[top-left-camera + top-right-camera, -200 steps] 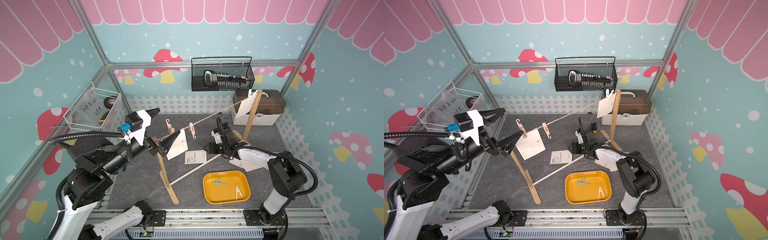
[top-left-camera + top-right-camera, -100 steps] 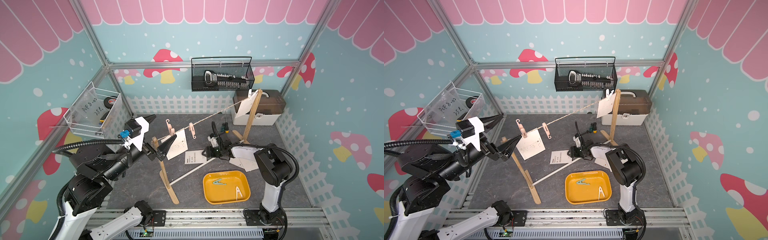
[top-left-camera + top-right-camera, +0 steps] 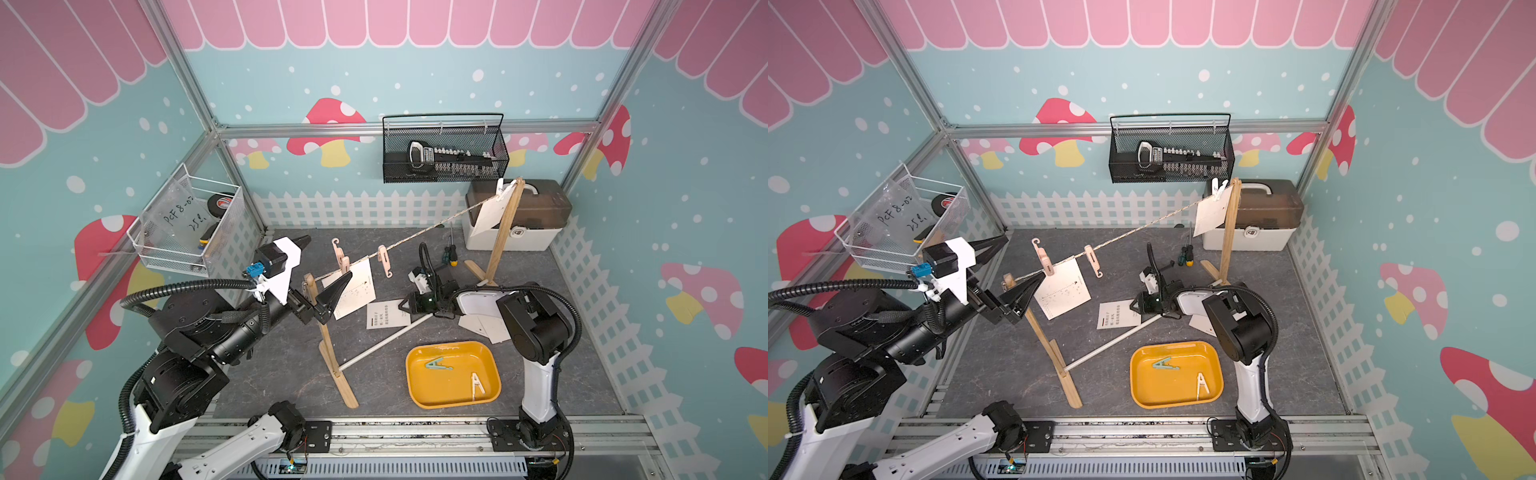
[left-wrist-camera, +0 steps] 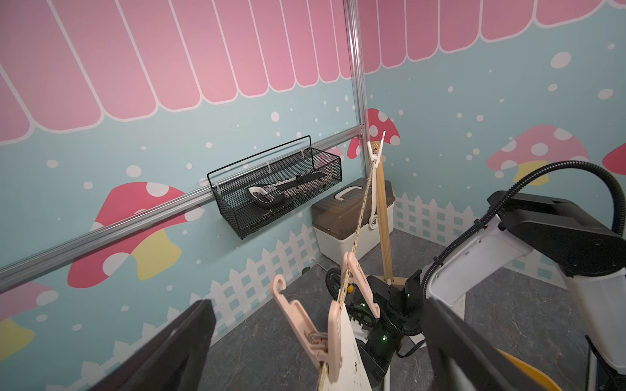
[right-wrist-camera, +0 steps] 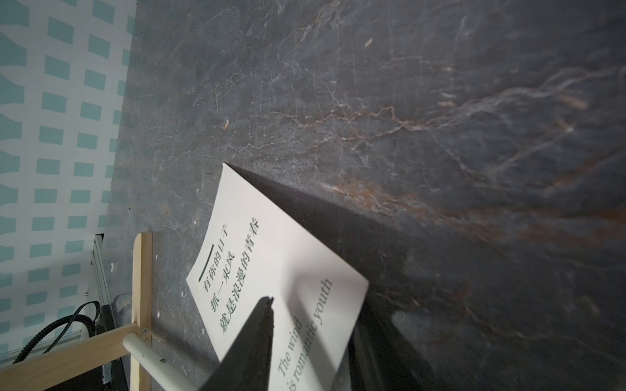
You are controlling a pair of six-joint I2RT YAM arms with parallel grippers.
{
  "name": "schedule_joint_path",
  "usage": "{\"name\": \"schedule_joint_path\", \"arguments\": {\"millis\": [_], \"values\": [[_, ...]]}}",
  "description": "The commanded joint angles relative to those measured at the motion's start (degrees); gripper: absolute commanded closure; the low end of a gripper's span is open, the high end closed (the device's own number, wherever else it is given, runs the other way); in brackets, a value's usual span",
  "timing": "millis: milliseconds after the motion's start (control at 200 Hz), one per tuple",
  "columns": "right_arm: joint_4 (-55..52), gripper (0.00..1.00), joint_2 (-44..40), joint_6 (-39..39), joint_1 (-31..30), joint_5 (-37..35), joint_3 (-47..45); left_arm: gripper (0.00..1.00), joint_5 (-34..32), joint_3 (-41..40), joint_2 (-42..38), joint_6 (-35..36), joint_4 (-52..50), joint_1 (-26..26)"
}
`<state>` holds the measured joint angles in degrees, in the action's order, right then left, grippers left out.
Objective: Remove the postcards from the strings
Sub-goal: Pick up the postcard from the center of the board.
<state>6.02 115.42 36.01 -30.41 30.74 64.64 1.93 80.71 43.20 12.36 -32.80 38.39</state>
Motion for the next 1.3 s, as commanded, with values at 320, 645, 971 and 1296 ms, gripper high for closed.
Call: {"name": "schedule_joint_path", "arguments": {"millis": [320,645,971,1296], "values": [[-0.8,1.00,-1.5,0.6,-0.2,1.4,0.7,0.00,-1.8,-2.7,-2.7,-0.3,-1.0,0.2],[-0.1,1.00,-14.3,2.5,-1.1,-0.1,-3.0,0.00,-0.6,-7.9,-4.3,-0.7,5.0,0.2],[-17.0,1.00,-34.8,-2.9,-1.1,-12.3,-11.5,0.00,1.1,-11.5,-4.6,-0.3,10.6,0.2],[-43.7,1.00,-55.6,-8.1,-0.8,-31.8,-9.5,0.00,3.0,-14.8,-5.8,0.5,14.2,0.2]]}}
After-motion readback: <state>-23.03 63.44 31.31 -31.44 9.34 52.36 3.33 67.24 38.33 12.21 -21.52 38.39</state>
